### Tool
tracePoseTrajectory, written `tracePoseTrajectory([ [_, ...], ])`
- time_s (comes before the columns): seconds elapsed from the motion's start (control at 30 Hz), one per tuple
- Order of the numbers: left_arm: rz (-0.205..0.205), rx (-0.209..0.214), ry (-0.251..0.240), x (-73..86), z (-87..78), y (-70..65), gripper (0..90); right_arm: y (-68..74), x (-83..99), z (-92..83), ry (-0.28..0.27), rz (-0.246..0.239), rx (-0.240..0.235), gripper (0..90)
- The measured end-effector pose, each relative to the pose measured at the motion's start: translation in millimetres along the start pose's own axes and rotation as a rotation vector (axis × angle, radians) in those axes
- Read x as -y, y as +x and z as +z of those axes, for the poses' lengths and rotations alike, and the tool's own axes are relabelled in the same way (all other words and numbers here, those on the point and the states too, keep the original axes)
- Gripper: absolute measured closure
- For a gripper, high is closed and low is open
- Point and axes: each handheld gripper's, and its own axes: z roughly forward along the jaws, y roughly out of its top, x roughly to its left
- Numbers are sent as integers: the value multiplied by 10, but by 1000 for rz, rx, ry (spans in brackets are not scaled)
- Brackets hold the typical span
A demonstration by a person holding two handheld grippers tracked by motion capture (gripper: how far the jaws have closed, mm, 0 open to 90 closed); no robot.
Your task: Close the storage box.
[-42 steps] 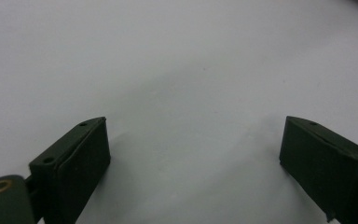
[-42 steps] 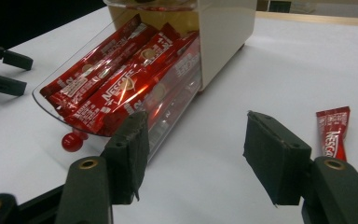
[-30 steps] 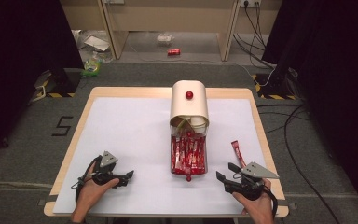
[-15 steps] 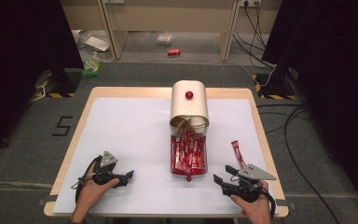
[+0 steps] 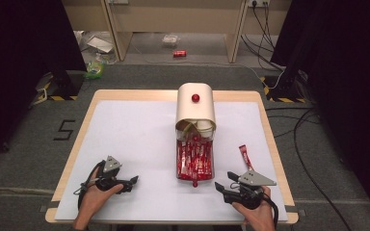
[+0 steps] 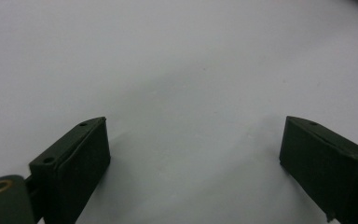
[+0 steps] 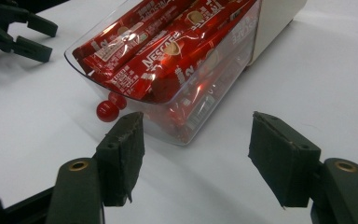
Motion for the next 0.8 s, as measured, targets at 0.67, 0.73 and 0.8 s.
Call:
tracePoseTrajectory([
  [0.67, 0, 0, 0, 0, 0, 1, 76, 89, -28, 261, 39, -70, 25, 345],
  [0.73, 0, 0, 1, -1, 0, 1, 77, 91, -25, 291, 47, -78, 22, 340],
  [0.8, 0, 0, 0, -1, 1, 1, 76, 110, -31, 310, 55, -98, 29, 340],
])
